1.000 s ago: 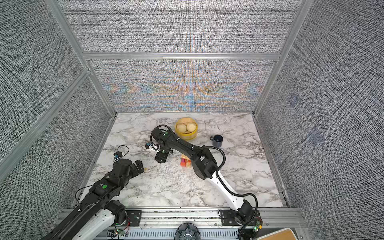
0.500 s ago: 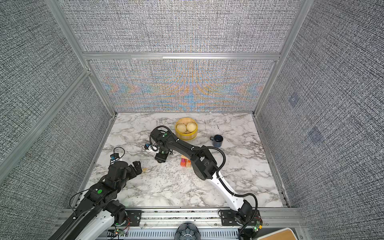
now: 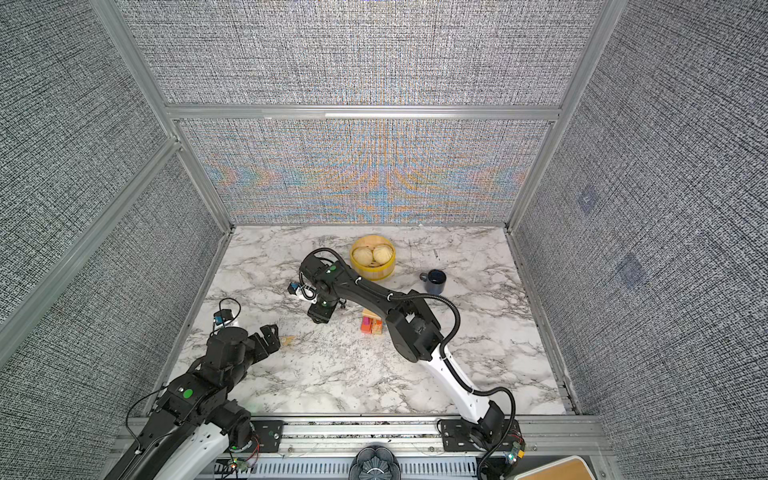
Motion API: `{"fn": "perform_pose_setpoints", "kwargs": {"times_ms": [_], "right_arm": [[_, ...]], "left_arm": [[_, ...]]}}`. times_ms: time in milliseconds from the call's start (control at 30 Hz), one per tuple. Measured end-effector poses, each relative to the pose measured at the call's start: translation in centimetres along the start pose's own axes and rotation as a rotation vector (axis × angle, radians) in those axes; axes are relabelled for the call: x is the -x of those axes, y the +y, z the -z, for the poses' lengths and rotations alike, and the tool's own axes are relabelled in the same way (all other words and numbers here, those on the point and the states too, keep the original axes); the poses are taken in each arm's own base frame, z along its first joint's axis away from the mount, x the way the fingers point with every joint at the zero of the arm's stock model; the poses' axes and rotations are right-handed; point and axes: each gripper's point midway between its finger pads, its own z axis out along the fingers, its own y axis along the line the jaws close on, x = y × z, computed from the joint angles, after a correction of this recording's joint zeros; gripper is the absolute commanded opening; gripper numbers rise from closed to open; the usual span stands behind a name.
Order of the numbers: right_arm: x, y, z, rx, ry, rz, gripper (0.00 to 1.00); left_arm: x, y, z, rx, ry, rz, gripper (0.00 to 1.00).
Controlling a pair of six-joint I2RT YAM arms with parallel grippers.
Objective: Build the wood block tower
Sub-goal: 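Carry the lime green block over the block stack and lower it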
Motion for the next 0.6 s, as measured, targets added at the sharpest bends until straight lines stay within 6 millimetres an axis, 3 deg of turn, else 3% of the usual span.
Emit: {"fn": "perform_pose_setpoints", "kwargs": {"times_ms": [367,600], "right_arm": [[1.3,-1.1,4.9,-0.064,-0.086,-0.131,0.36],[-0.3,-3.5,8.0,-0.120,-0.099,-0.305,0.36]], "left_arm": [[-0.2,-1.3,-1.1,0.007,0.073,-0.032,0.99],[0.3,-3.3,-2.4,-0.050,0.071,-0.068,1.00]]}}
